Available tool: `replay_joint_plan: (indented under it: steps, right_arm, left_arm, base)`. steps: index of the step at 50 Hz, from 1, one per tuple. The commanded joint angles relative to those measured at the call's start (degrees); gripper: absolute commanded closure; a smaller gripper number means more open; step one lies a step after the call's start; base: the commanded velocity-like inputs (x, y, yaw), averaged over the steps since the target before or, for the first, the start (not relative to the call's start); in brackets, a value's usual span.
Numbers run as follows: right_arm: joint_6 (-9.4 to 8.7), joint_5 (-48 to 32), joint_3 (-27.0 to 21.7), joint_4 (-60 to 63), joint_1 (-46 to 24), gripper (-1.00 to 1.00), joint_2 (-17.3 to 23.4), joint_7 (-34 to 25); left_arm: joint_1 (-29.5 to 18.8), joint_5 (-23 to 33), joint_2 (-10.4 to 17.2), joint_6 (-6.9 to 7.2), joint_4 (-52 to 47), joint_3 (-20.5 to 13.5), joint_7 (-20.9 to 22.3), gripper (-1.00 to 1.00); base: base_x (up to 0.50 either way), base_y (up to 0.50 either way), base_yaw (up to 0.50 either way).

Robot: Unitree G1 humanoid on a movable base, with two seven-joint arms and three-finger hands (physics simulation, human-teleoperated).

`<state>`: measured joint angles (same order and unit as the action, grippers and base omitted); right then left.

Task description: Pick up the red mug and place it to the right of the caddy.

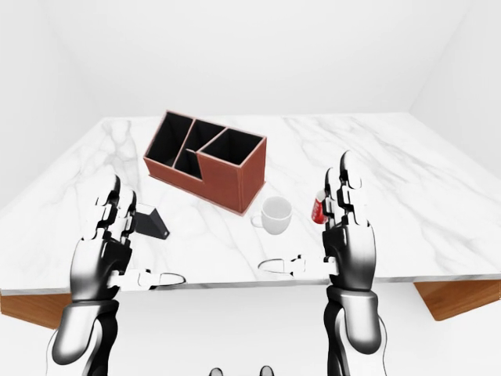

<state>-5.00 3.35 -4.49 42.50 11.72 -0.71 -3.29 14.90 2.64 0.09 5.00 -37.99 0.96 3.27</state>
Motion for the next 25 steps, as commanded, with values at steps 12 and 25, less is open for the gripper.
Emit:
replay_joint_plan:
  steps: [12,25]
  right_arm:
    - [0.00,-0.3,0.5,0.4,0.2,-1.00,0.0,-0.1]
    - [0.00,-0.2,0.4,0.4,0.3,-1.00,0.0,-0.2]
  left_arm:
    - [0.3,0.3,0.0,0.00,-0.7,0.4,0.1,-1.00]
    - [0.5,0.0,0.0,0.00,-1.6,0.1,0.2,-1.00]
  base:
    - [0.41,0.00,0.00]
    - [0.41,0.00,0.00]
